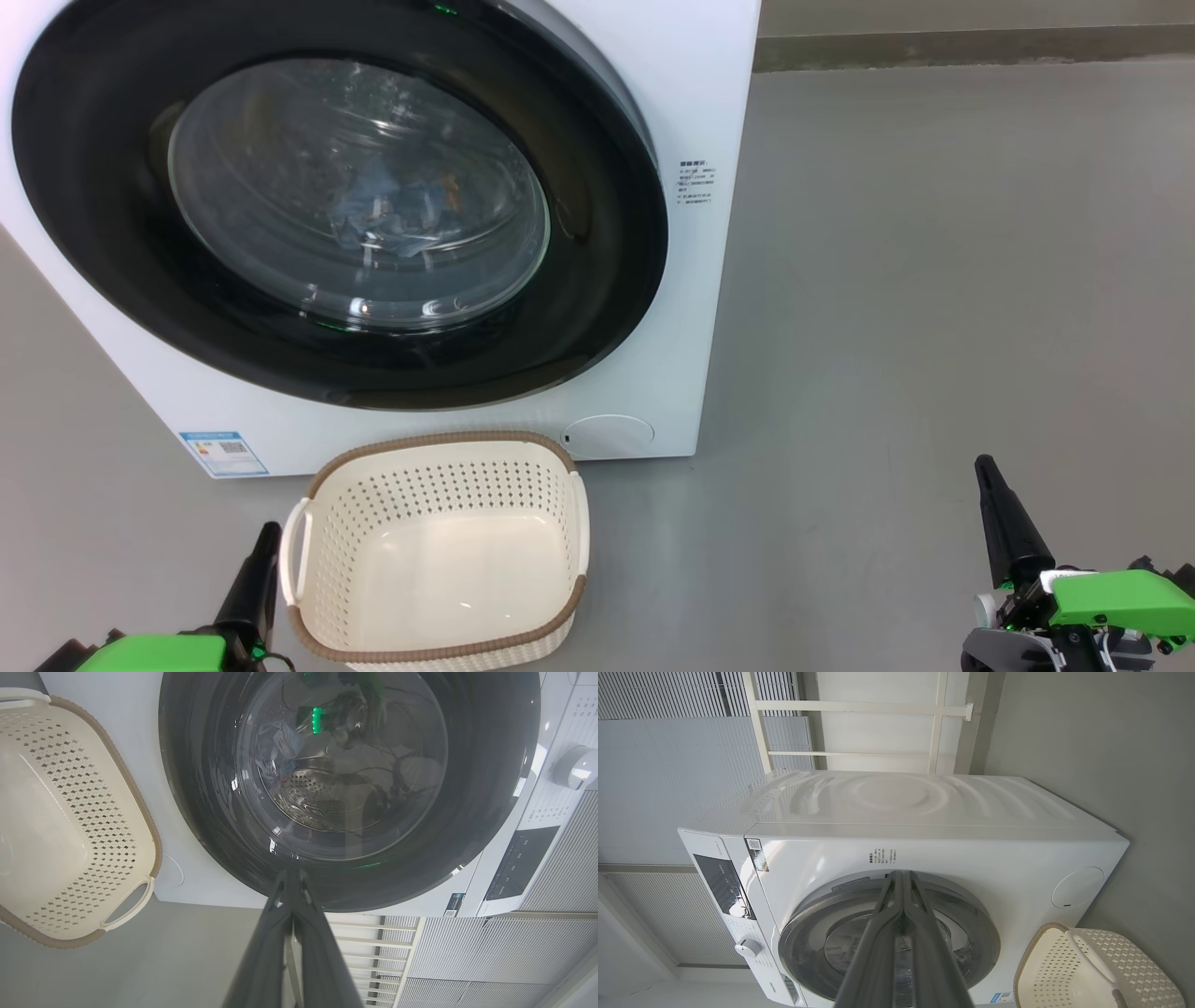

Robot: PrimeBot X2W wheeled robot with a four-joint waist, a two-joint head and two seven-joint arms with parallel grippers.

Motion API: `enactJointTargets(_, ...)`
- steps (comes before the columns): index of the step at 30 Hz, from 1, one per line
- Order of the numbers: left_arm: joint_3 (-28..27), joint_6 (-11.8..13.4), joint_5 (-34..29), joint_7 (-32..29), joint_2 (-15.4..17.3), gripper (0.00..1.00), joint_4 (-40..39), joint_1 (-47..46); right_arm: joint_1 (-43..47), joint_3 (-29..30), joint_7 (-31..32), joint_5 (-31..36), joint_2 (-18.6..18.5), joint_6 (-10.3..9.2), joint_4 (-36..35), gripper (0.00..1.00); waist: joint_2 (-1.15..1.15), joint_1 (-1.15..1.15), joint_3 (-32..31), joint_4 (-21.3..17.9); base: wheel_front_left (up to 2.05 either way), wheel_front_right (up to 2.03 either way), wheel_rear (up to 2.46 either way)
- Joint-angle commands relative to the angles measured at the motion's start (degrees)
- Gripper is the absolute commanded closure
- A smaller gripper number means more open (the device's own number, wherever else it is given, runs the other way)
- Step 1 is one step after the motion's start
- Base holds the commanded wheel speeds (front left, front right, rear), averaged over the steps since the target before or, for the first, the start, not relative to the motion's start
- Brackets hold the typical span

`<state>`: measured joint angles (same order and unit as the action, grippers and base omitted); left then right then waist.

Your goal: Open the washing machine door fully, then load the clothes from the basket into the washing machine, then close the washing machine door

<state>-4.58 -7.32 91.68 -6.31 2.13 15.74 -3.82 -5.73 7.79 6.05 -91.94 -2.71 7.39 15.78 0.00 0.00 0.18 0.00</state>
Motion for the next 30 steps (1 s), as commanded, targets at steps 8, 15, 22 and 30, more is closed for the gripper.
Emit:
enactJointTargets(8, -2.0, -0.2, 0.5, -0.2, 0.8, 1.0, -1.7, -2.4, -0.5, -1.3, 0.4, -0.2, -0.2, 0.1, -1.8, 1.0, 0.0, 0.0, 0.0, 0.0, 0.0, 0.0, 0.0)
enactJointTargets(15, -2.0, -0.2, 0.5, -0.2, 0.8, 1.0, -1.7, -2.4, -0.5, -1.3, 0.4, -0.2, -0.2, 0.1, -1.8, 1.0, 0.0, 0.0, 0.0, 0.0, 0.0, 0.0, 0.0)
enactJointTargets(22, -2.0, -0.2, 0.5, -0.2, 0.8, 1.0, -1.7, -2.4, -0.5, -1.3, 0.4, -0.2, -0.2, 0.1, -1.8, 1.0, 0.0, 0.0, 0.0, 0.0, 0.0, 0.0, 0.0)
enactJointTargets(30, -1.9, -0.2, 0.5, -0.2, 0.8, 1.0, -1.7, -2.4, -0.5, -1.3, 0.4, -0.2, -0.2, 0.1, -1.8, 1.0, 0.0, 0.0, 0.0, 0.0, 0.0, 0.0, 0.0)
